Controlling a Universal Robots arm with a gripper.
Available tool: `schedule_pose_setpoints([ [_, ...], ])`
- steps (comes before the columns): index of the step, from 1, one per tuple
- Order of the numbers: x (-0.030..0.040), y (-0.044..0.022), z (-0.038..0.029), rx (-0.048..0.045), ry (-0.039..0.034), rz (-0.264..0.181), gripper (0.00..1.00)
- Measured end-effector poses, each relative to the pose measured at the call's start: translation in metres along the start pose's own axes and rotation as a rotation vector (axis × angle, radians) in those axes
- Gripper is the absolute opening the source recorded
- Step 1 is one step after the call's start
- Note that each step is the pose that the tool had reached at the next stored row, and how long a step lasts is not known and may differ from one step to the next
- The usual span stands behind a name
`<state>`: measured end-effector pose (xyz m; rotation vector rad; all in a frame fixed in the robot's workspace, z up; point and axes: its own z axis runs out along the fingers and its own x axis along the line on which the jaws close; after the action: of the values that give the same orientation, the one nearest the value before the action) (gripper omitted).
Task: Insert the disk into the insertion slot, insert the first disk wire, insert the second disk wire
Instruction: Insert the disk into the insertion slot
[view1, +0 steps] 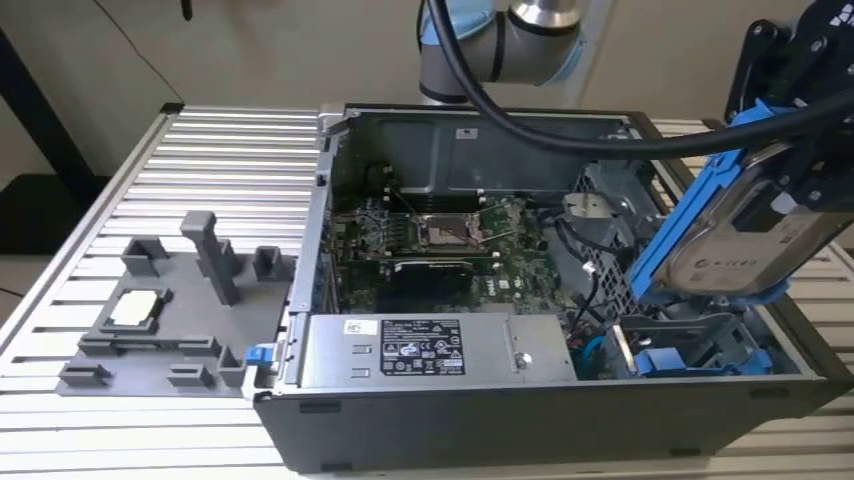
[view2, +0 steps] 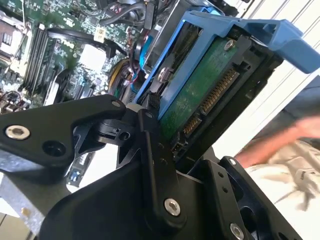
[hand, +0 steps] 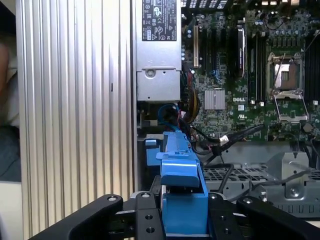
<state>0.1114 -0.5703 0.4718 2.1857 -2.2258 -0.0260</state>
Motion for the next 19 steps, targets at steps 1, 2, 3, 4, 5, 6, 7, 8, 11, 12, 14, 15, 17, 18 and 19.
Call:
schedule_pose_setpoints([
  [1,0.0,0.0,0.0008,0.0001,0.0001,0.0,0.33],
  [2,0.0,-0.0001,0.002,0.0002,0.0,0.0,0.33],
  [3,0.0,-0.0001,0.0034,0.0004,0.0001,0.0,0.33],
  [4,-0.0001,-0.0002,0.0053,0.0011,0.0002,0.0,0.33],
  [5,-0.0001,-0.0002,0.0071,0.0019,0.0,0.0,0.33],
  [6,-0.0001,-0.0002,0.009,0.0025,0.0,0.0,0.33],
  [7,-0.0001,-0.0004,0.0107,0.0026,0.0001,0.0,0.33],
  [8,-0.0001,-0.0006,0.0126,0.0026,0.0,0.0,0.33],
  [11,-0.0001,-0.0008,0.0158,0.0045,0.0017,0.0,0.33],
  [12,-0.0001,-0.0009,0.0173,0.0056,0.0017,0.0,0.33],
  [14,-0.0002,-0.001,0.0192,0.0063,0.0028,0.0,0.33],
  [15,-0.0002,-0.0012,0.0201,0.0064,0.0028,0.0,0.33],
  [17,-0.0002,-0.0023,0.0221,0.0064,0.0029,0.0,0.33],
  [18,-0.0002,-0.0032,0.0237,0.0064,0.0027,0.0,0.33],
  [19,-0.0002,-0.0045,0.0254,0.0064,0.003,0.0,0.33],
])
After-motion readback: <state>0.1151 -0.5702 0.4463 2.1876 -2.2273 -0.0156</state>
